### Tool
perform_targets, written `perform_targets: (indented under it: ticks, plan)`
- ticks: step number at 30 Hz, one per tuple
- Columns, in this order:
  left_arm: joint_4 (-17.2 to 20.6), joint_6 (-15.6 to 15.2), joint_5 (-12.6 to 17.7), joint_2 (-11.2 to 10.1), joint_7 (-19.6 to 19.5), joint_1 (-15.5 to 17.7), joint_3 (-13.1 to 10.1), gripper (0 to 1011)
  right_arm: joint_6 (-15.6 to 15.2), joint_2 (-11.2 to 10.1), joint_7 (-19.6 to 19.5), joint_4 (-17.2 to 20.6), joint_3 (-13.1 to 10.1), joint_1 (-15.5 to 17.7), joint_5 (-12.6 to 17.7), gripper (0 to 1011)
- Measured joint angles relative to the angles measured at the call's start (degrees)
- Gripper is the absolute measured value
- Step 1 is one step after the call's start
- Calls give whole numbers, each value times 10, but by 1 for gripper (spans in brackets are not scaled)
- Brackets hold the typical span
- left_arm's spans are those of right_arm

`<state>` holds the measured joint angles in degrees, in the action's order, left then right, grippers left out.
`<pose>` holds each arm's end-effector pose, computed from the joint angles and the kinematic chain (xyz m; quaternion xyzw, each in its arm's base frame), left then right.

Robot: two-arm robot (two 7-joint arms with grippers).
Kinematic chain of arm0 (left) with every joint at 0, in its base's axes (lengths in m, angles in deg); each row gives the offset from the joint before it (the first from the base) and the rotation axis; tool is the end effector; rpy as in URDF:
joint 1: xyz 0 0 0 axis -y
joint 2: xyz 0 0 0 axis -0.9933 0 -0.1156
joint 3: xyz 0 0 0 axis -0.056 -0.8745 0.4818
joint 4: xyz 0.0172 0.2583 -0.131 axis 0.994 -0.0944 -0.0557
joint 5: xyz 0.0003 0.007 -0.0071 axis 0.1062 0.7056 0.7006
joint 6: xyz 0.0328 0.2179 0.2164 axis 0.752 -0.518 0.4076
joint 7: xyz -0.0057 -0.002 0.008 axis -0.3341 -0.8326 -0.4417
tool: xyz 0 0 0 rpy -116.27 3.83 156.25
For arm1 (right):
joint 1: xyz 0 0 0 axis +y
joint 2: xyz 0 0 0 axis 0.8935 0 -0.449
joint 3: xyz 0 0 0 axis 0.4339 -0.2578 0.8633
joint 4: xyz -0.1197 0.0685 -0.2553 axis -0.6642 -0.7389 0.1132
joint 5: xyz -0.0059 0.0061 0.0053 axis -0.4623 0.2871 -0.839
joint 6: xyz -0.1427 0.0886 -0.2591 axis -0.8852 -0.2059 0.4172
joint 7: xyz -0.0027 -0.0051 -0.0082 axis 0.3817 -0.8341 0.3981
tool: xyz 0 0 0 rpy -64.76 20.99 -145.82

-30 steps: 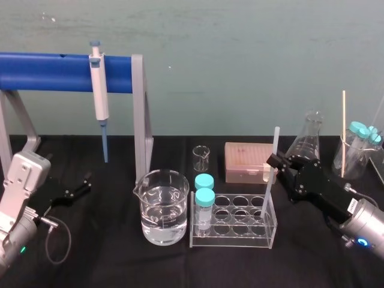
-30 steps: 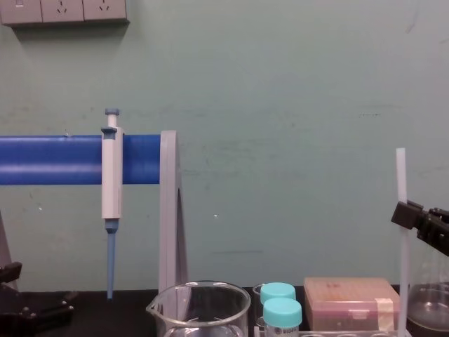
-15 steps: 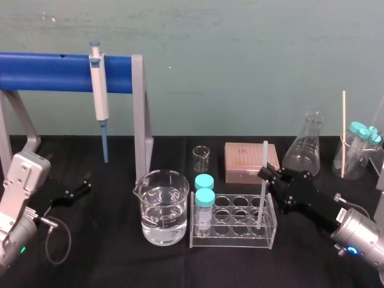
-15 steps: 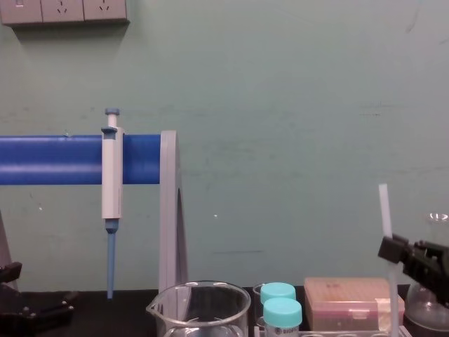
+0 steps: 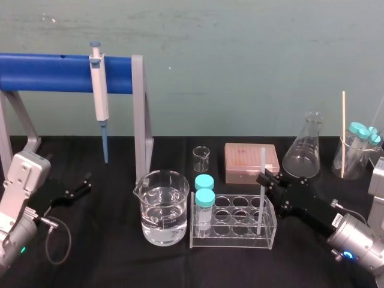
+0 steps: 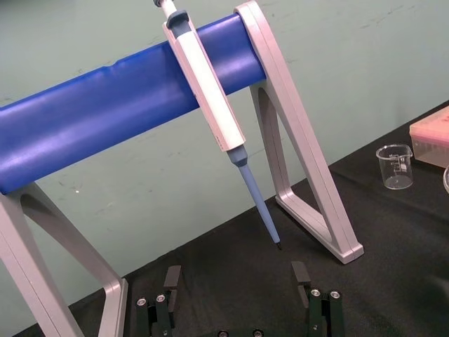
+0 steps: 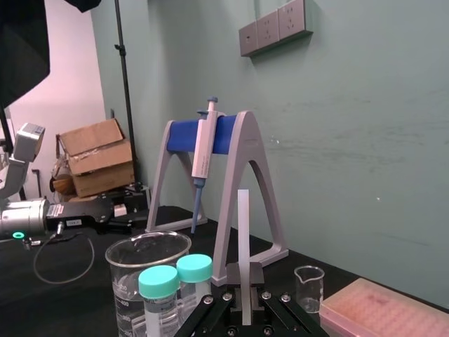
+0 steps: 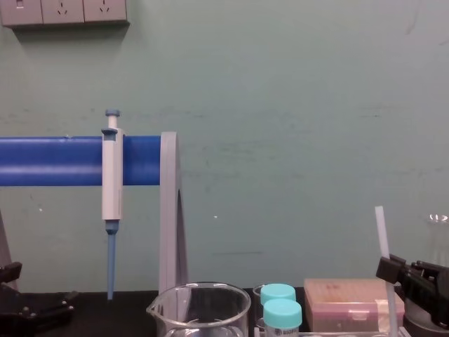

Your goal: Pick up the stirring rod with one hand, then place it down.

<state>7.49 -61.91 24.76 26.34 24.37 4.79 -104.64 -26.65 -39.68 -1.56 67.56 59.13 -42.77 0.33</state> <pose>0.3580 0.0825 -0.3022 0.1415 -0.1324 0.5799 0.7913 0.3882 -0.0953 -0.3369 0.0959 -0.0277 -0.3331 0.9376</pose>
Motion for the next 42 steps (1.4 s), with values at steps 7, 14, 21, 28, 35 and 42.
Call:
perform_targets:
  ticks: [7, 14, 21, 28, 35, 42]
  plan:
    - [0, 0, 0, 0, 0, 0, 0, 1000, -3, 1, -6, -2, 0, 2, -8, 67]
    - [0, 0, 0, 0, 0, 0, 0, 1000, -7, 1, -13, -2, 3, 3, -19, 67]
    - [0, 0, 0, 0, 0, 0, 0, 1000, -8, 0, -12, -2, 3, 4, -18, 67]
    - [0, 0, 0, 0, 0, 0, 0, 1000, -9, 0, -12, -2, 3, 4, -18, 84]
    - [0, 0, 0, 0, 0, 0, 0, 1000, -9, 0, -12, -1, 2, 4, -18, 295]
    - [0, 0, 0, 0, 0, 0, 0, 1000, -9, 0, -12, -1, 2, 4, -17, 511]
